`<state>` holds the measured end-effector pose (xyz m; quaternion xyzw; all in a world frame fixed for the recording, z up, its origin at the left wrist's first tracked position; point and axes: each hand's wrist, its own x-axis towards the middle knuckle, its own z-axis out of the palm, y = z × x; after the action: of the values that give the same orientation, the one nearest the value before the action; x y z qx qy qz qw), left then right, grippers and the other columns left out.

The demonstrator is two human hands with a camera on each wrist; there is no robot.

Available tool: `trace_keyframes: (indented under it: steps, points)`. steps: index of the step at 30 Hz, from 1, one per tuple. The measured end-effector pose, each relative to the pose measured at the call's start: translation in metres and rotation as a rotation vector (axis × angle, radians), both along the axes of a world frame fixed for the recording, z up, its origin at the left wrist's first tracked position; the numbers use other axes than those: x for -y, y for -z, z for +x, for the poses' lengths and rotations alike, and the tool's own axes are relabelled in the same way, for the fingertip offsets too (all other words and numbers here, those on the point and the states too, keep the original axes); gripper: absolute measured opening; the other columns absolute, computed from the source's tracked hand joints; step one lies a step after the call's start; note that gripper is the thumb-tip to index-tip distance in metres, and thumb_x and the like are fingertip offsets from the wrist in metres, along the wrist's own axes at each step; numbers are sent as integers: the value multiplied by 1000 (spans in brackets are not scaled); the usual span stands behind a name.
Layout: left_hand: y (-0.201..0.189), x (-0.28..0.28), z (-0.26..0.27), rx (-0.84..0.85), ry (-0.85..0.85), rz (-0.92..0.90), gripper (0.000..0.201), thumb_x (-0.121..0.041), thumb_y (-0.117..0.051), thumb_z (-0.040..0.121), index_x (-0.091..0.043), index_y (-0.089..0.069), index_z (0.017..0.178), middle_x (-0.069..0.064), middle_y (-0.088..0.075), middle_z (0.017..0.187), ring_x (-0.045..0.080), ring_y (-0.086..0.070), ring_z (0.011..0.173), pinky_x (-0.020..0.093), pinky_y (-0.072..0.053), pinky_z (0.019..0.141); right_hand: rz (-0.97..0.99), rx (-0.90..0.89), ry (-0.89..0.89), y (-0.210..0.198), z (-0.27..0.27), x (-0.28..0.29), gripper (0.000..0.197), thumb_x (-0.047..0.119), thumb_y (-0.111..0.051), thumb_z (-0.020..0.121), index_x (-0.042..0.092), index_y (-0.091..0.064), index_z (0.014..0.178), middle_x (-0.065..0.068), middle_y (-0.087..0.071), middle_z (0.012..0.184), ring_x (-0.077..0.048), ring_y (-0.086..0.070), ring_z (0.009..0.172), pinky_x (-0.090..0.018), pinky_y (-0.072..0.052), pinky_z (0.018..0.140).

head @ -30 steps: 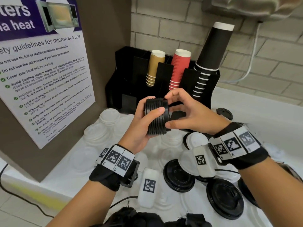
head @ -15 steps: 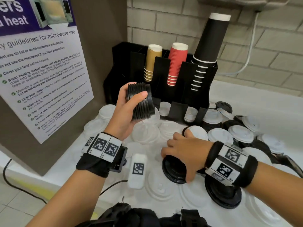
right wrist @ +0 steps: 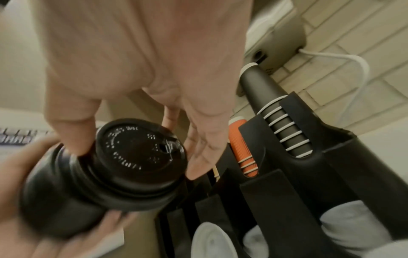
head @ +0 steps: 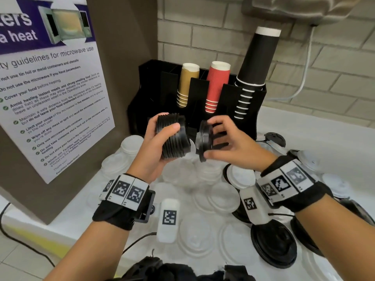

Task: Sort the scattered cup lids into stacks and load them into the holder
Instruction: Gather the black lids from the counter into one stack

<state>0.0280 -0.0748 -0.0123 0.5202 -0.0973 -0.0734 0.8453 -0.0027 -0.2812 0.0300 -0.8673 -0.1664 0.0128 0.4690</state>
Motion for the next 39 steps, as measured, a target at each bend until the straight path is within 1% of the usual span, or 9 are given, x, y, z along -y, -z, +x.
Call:
trace_keyframes:
  steps: [4,16,23,27,30,32,34,36,39]
  points:
    - [3,14,-7,-5,154,59,51,-34,-74,69,-34,-56,116,3,-62,115,20,-66,98,43,-57,70,90,-17,-99,-12,1,4,69,2,-73,77,36,-41,128,4,-50,121,-17,-62,106,-39,-57,84]
    - [3,38,-9,-20,155,-21,54,-29,-66,78,-30,-48,129,9,-56,128,27,-64,108,40,-56,69,132,-27,-85,-8,-6,10,68,-5,-74,72,27,-43,123,1,-49,119,-16,-63,103,-45,-58,81]
    - [7,46,-9,-33,226,-36,61,-32,-72,72,-38,-48,128,5,-56,130,26,-66,109,44,-57,75,132,-23,-54,-7,-10,15,67,-3,-75,73,25,-43,125,0,-49,120,-20,-62,104,-47,-58,81]
    - [10,48,-7,-37,274,-80,61,-25,-71,75,-35,-47,131,7,-59,130,25,-68,106,42,-57,74,98,19,-35,-8,-10,20,74,15,-82,71,31,-44,133,-4,-47,123,-20,-61,108,-40,-58,84]
    - [13,50,-5,-147,248,-174,83,-32,-75,65,-18,-44,140,17,-58,133,25,-68,103,39,-57,74,121,-10,38,-7,-7,26,66,38,-75,71,41,-44,129,4,-49,121,-15,-61,109,-29,-55,86]
    - [13,48,-4,-243,262,-283,73,-32,-76,61,-10,-59,129,20,-62,127,26,-69,100,40,-58,73,-132,0,93,-3,-1,37,53,36,-72,80,35,-48,127,6,-51,116,-14,-59,107,-20,-50,87]
    - [15,44,-1,-262,299,-402,50,-30,-78,61,-10,-74,107,17,-69,116,27,-70,100,43,-58,75,-621,-86,52,4,6,48,53,36,-71,83,29,-48,131,1,-49,119,-18,-52,111,-27,-46,93]
    - [18,40,2,-264,294,-505,54,-37,-76,64,-10,-71,110,18,-67,120,31,-67,108,49,-56,81,-971,-237,18,17,10,54,67,45,-72,80,28,-43,137,-3,-43,127,-23,-46,117,-36,-42,101]
    - [19,33,6,-254,306,-566,61,-41,-73,68,-10,-67,120,20,-63,128,36,-62,116,60,-50,91,-1067,-381,52,31,11,54,78,54,-71,76,28,-33,139,-6,-42,125,-25,-48,113,-36,-44,93]
